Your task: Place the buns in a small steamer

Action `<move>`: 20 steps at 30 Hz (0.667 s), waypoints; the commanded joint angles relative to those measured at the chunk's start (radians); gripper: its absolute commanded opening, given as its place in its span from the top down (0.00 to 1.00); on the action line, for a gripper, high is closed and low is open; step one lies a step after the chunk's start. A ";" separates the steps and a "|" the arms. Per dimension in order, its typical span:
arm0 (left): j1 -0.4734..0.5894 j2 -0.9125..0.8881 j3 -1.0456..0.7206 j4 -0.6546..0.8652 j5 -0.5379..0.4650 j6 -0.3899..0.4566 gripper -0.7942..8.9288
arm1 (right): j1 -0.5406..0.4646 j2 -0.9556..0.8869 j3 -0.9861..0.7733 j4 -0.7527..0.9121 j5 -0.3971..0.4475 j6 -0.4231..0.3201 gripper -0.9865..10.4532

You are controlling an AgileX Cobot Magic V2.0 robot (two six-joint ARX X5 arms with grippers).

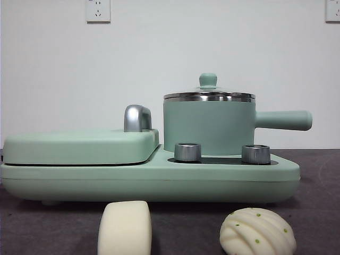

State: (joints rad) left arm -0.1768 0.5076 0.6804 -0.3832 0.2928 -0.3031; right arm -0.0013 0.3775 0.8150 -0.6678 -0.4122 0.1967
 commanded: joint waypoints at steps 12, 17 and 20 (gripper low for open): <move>-0.080 0.295 0.247 -0.026 0.399 0.039 0.90 | 0.011 0.216 0.253 -0.190 -0.293 -0.303 0.90; -0.092 0.319 0.250 -0.025 0.399 0.092 0.88 | 0.018 0.216 0.253 -0.194 -0.295 -0.301 0.90; -0.092 0.323 0.250 -0.034 0.397 0.105 0.82 | 0.018 0.216 0.253 -0.194 -0.290 -0.301 0.87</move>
State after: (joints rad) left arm -0.2661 0.8246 0.9134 -0.4252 0.6842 -0.2268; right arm 0.0132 0.5888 1.0515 -0.8669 -0.7029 -0.0978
